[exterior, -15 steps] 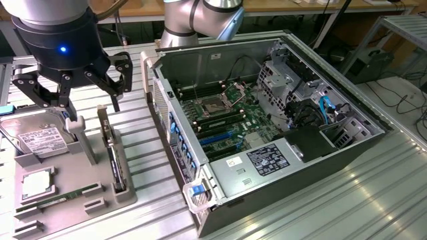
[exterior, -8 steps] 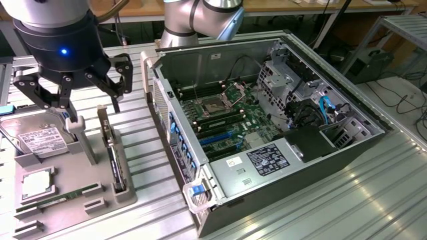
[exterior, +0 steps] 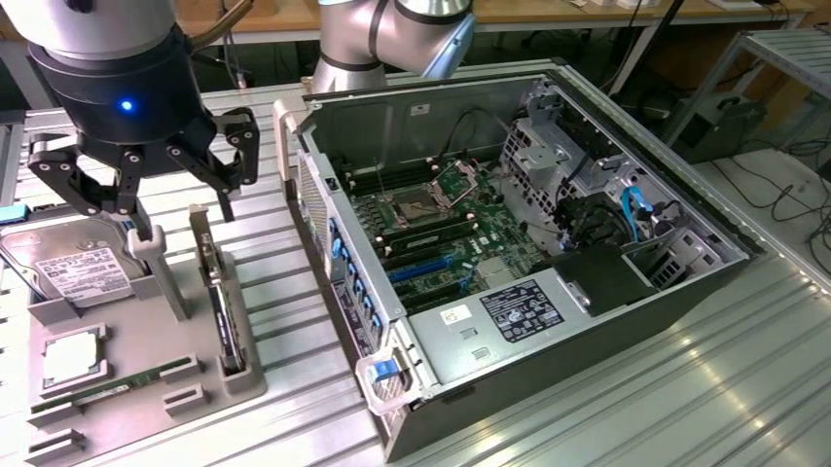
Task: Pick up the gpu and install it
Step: 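Pick up the gpu and move the gpu toward the slot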
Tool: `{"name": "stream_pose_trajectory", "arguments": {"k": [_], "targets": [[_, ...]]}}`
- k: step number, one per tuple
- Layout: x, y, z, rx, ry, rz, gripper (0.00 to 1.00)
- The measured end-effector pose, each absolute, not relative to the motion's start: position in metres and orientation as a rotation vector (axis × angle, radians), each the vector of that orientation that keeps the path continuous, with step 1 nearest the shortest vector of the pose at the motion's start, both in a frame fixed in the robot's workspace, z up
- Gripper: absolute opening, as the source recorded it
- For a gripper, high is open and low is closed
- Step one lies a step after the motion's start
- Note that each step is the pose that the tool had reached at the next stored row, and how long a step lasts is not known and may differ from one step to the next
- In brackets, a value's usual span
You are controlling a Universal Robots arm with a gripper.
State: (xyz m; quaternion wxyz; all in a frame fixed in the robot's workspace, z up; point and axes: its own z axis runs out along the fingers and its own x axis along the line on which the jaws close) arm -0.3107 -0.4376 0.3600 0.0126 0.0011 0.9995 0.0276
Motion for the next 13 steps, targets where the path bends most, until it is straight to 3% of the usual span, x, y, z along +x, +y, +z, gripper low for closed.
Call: {"name": "stream_pose_trajectory", "arguments": {"k": [13], "targets": [[-0.3107, -0.4383, 0.3542, 0.003, 3.115, 0.086, 0.70]]}}
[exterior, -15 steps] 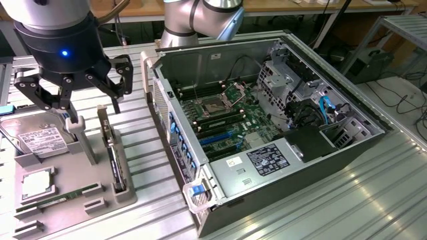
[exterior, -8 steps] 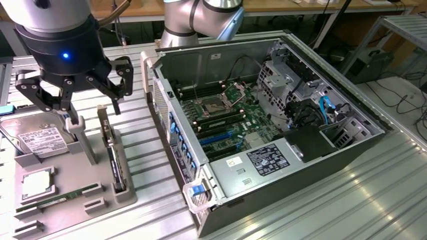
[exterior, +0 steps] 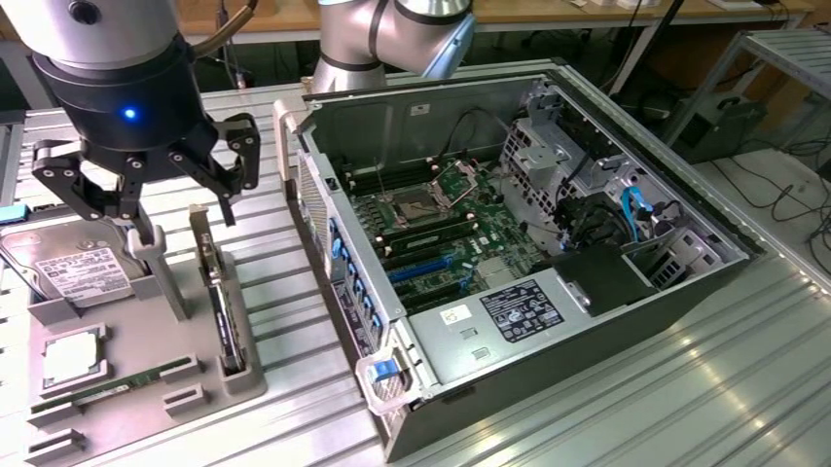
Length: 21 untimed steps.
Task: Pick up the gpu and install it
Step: 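Pick up the gpu and move the gpu toward the slot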
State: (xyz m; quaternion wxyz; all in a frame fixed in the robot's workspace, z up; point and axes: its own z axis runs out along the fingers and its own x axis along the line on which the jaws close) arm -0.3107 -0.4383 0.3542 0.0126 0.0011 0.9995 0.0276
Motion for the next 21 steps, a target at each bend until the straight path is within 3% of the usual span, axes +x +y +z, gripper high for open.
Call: {"name": "stream_pose_trajectory", "arguments": {"k": [21], "targets": [[-0.311, -0.440, 0.342, 0.003, 3.115, 0.086, 0.70]]}}
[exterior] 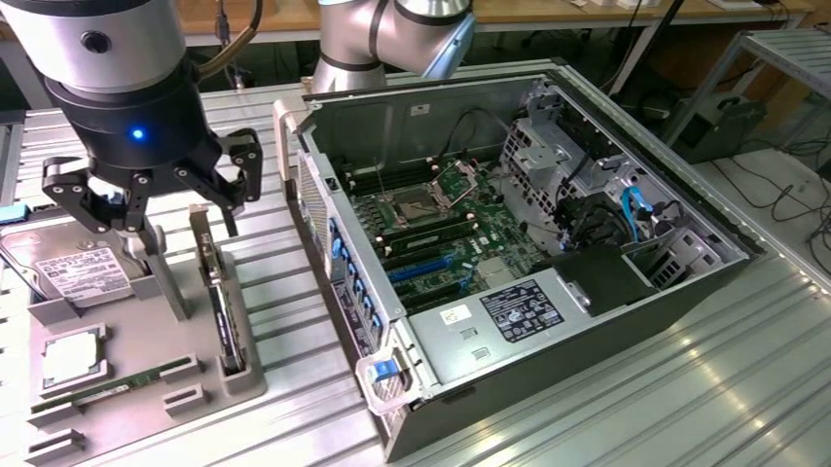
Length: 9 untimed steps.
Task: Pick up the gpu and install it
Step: 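Pick up the gpu and move the gpu toward the slot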
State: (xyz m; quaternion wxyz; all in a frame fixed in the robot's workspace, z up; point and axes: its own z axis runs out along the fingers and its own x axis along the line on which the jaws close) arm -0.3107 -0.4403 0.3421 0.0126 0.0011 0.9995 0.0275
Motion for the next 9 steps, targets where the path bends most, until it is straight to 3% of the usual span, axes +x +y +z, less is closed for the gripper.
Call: {"name": "stream_pose_trajectory", "arguments": {"k": [9], "targets": [[-0.3107, -0.4412, 0.3368, 0.003, 3.115, 0.086, 0.70]]}}
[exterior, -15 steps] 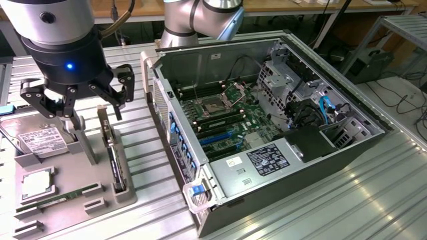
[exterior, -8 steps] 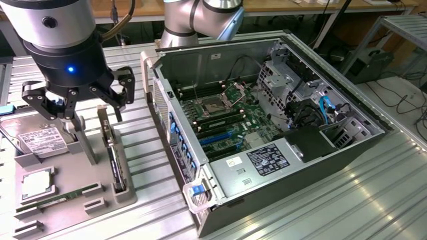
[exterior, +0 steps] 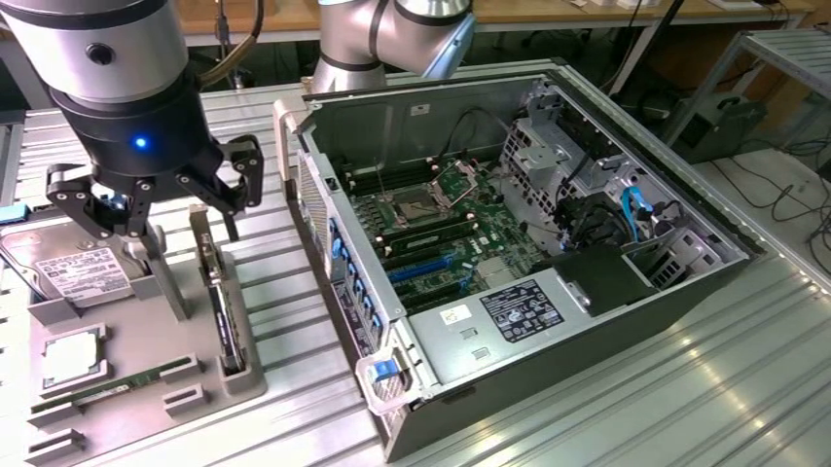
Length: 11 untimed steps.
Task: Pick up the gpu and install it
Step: 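Pick up the gpu and move the gpu toward the slot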
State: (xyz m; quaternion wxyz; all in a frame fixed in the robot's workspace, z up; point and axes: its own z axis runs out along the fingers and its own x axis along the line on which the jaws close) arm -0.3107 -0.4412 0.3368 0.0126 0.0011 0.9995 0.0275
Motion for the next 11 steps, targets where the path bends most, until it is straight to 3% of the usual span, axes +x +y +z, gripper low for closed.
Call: {"name": "stream_pose_trajectory", "arguments": {"k": [11], "targets": [[-0.3107, -0.4453, 0.3317, 0.003, 3.115, 0.086, 0.70]]}}
